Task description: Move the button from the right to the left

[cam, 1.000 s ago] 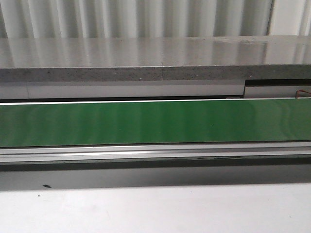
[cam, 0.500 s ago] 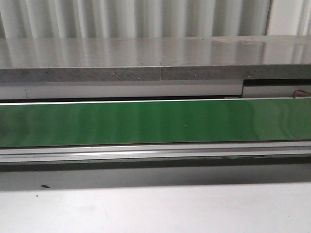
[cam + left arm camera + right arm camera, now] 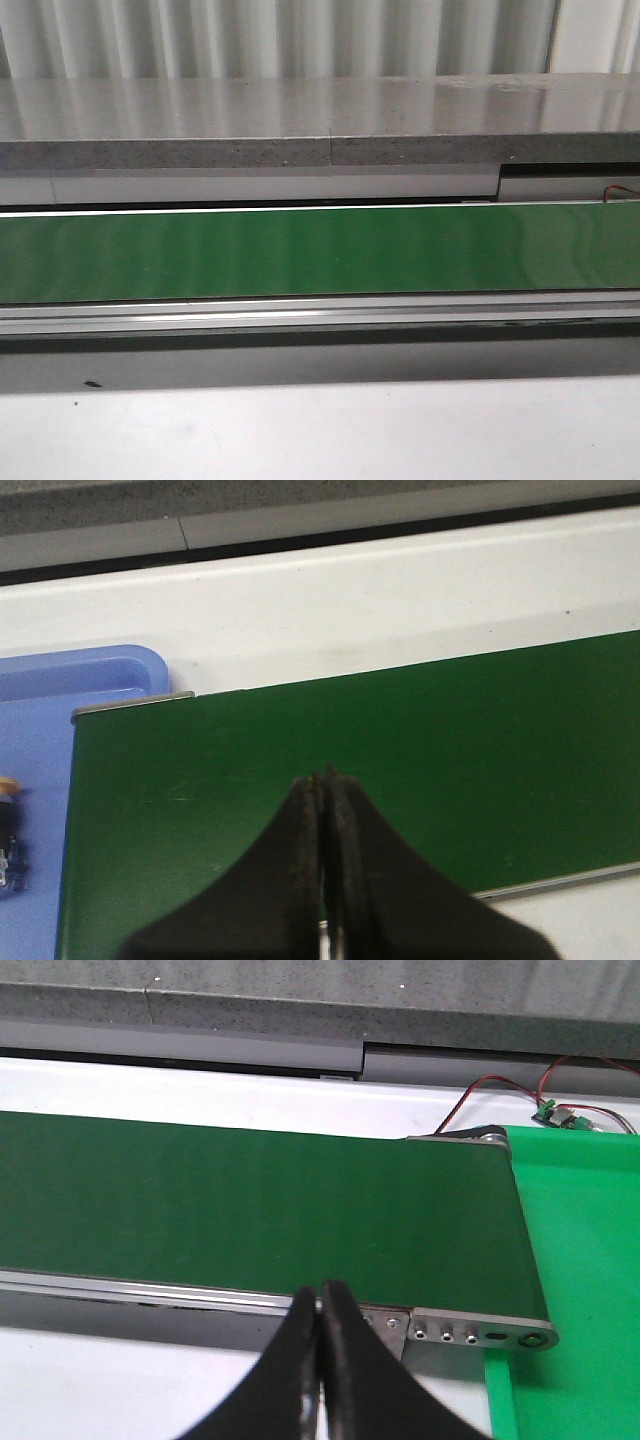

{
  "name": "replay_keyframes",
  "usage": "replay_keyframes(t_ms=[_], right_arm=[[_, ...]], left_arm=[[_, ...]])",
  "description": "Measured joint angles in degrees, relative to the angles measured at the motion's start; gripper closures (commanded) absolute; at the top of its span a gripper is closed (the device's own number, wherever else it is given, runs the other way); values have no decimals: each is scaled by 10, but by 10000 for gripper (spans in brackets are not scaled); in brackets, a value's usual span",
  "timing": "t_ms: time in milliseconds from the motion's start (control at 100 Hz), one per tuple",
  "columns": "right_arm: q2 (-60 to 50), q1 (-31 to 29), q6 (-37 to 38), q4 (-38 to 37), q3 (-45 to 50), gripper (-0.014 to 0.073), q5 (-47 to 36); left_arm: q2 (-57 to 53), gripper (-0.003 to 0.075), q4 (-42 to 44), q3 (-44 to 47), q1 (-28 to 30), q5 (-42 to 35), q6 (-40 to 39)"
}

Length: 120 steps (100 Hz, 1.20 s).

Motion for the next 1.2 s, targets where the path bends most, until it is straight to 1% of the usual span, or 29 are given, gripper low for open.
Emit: replay_keyframes(t_ms=[230, 420, 610, 750, 910, 1130, 1200], right_arm=[[0, 0, 0, 0, 0, 662, 0], [0, 0, 0, 0, 0, 662, 0], [0, 0, 0, 0, 0, 662, 0], [0, 0, 0, 0, 0, 662, 0], [0, 0, 0, 0, 0, 662, 0], [0, 0, 0, 0, 0, 662, 0], [0, 0, 0, 0, 0, 662, 0]], left_arm=[[-146, 741, -8, 98, -3, -23, 0], [-270, 741, -9, 155, -3, -26, 0], [-364, 741, -9, 206, -3, -20, 0], [-420, 741, -9, 253, -3, -41, 0], [-460, 741, -9, 318, -3, -98, 0], [-492, 741, -4, 427, -3, -245, 0], [-509, 741, 7, 445, -3, -255, 0]])
